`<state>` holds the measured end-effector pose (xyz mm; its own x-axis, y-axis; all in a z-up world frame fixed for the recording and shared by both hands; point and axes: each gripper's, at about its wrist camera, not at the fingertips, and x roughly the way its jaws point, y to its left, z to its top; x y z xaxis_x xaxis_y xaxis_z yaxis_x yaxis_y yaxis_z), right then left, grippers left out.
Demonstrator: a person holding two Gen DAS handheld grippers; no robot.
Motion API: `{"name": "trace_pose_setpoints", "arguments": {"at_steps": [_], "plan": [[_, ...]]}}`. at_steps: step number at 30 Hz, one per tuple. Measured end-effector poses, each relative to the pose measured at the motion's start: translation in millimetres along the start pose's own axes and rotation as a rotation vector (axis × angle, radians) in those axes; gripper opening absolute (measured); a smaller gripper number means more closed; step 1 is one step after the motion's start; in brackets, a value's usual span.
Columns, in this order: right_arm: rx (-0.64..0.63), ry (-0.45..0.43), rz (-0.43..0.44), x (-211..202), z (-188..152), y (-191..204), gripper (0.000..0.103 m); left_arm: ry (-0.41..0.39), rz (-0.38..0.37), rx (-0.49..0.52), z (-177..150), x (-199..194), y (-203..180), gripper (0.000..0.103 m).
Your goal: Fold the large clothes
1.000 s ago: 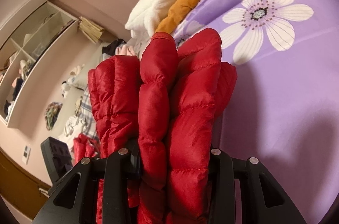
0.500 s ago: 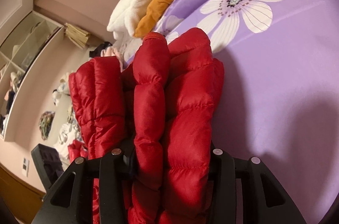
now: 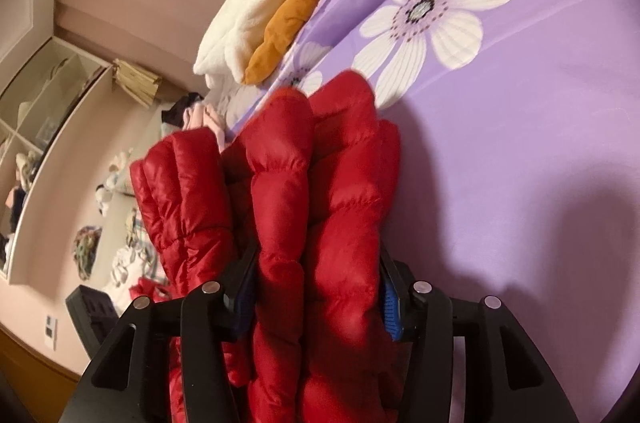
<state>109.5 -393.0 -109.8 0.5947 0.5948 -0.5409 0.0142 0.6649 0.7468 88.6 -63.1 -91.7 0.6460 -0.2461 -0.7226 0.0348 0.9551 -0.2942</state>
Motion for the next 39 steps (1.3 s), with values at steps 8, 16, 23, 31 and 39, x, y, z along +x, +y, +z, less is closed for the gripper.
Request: {"name": "trace_pose_setpoints", "arguments": {"at_steps": [8, 16, 23, 31, 39], "plan": [[-0.092, -0.169, -0.066, -42, 4, 20, 0.050, 0.006, 0.027, 0.002, -4, -5, -3, 0.079], [-0.298, -0.133, -0.016, -42, -10, 63, 0.050, 0.009, 0.068, 0.028, -9, -10, -11, 0.079], [-0.405, -0.046, -0.033, -12, -33, 82, 0.047, -0.002, 0.091, 0.057, -16, -17, -16, 0.079], [-0.352, 0.043, -0.086, 16, -41, 62, 0.047, 0.002, 0.103, 0.083, -20, -18, -17, 0.078], [-0.361, 0.058, -0.112, 19, -45, 62, 0.047, 0.022, 0.083, 0.083, -27, -27, -15, 0.077]]}}
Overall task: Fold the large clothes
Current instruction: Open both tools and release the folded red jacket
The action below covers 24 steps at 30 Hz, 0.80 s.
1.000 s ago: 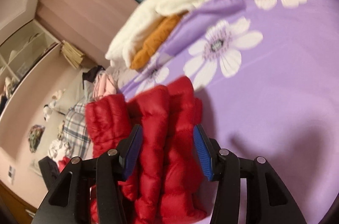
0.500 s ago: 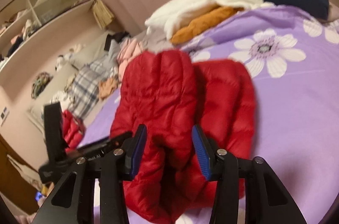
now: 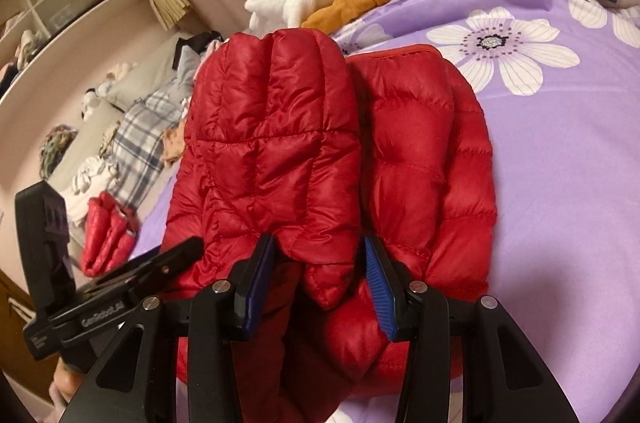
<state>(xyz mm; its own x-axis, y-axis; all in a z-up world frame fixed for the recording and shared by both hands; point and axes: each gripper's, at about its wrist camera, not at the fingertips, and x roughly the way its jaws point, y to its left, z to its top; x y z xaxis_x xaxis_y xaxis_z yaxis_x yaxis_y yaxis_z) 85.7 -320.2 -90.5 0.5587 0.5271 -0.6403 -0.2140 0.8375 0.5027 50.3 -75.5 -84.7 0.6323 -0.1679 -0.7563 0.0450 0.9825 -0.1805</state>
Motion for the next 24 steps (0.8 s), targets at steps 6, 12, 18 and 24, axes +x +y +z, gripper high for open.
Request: {"name": "trace_pose_setpoints", "arguments": {"at_steps": [6, 12, 18, 24], "plan": [[0.012, 0.003, -0.004, 0, 0, 0, 0.047, 0.000, -0.007, 0.012, -13, -12, -3, 0.073], [-0.012, -0.017, -0.017, -10, 0, 11, 0.047, -0.006, 0.001, 0.042, -20, -17, -8, 0.069], [-0.061, -0.036, -0.029, -23, -3, 24, 0.047, -0.011, 0.022, 0.033, -25, -28, -9, 0.069], [-0.124, -0.038, -0.133, -47, -12, 41, 0.061, -0.008, 0.079, 0.020, -29, -54, -9, 0.085]]}}
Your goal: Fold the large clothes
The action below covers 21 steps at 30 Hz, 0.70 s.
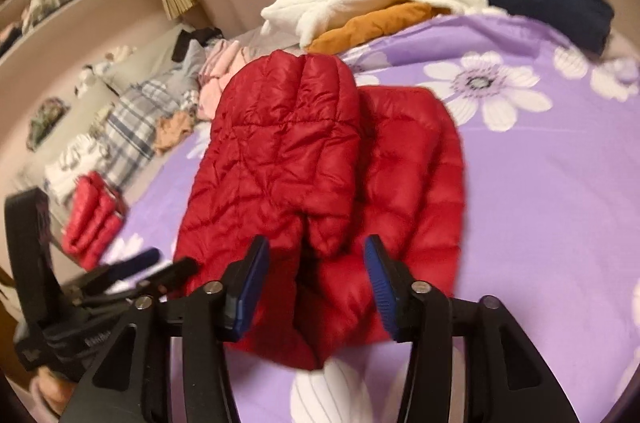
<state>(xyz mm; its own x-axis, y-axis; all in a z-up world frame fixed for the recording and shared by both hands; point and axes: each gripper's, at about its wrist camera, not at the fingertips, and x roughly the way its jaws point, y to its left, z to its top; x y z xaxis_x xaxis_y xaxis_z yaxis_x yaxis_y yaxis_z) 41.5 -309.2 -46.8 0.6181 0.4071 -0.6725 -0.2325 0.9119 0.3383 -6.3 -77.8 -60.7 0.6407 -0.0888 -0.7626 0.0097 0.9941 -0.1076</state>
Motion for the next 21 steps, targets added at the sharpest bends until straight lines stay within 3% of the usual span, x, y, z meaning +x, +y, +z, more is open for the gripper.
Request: {"name": "trace_pose_setpoints", "arguments": {"at_steps": [3, 6, 8, 11, 15, 18, 21], "plan": [[-0.018, 0.001, -0.042, -18, 1, 5, 0.077, 0.020, -0.003, -0.015, -3, -14, 1, 0.088], [-0.037, -0.005, -0.061, -39, 2, 12, 0.079, 0.030, 0.040, -0.014, -5, -30, 0, 0.089], [-0.051, -0.008, -0.074, -49, 2, 17, 0.085, 0.028, 0.054, -0.012, -6, -43, -1, 0.096], [-0.069, -0.026, -0.099, -65, 3, 25, 0.092, -0.011, 0.044, -0.024, -8, -68, -1, 0.102], [-0.087, -0.045, -0.104, -83, 4, 35, 0.102, -0.058, 0.041, -0.032, -6, -101, -1, 0.102], [-0.095, -0.063, -0.101, -95, 4, 42, 0.102, -0.077, 0.041, -0.029, -3, -120, -2, 0.103], [-0.102, -0.090, -0.110, -103, 3, 46, 0.102, -0.095, 0.105, -0.009, -2, -131, -6, 0.103]]}}
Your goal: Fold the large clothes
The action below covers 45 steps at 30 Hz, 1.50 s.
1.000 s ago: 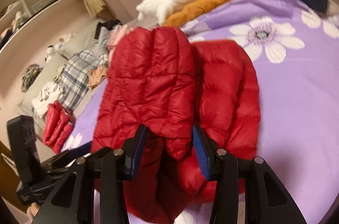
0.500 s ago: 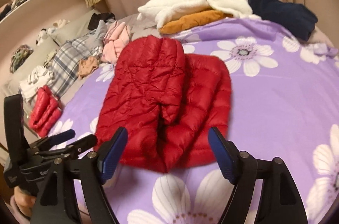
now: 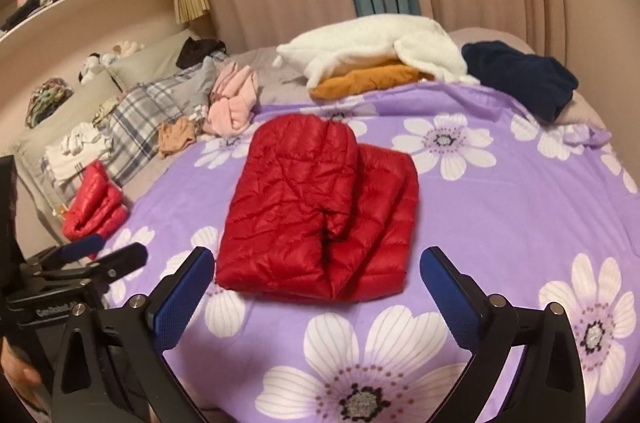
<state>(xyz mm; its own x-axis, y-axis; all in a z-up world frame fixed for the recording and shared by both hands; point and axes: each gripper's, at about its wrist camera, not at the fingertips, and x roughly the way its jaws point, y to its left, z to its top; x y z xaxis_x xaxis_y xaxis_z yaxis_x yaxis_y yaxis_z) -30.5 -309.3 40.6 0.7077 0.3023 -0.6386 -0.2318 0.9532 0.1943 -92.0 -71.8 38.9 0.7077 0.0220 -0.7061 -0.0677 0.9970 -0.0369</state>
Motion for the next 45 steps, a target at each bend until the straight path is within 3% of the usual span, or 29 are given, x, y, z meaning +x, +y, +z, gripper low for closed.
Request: {"name": "trace_pose_setpoints", "arguments": {"at_steps": [9, 45], "plan": [[0.001, 0.057, -0.014, 5, -13, 7, 0.102, 0.005, 0.017, 0.028, -9, -3, -6, 0.103], [-0.018, 0.033, -0.012, -1, -3, 7, 0.102, -0.008, 0.032, 0.040, -6, -5, -11, 0.103]]}}
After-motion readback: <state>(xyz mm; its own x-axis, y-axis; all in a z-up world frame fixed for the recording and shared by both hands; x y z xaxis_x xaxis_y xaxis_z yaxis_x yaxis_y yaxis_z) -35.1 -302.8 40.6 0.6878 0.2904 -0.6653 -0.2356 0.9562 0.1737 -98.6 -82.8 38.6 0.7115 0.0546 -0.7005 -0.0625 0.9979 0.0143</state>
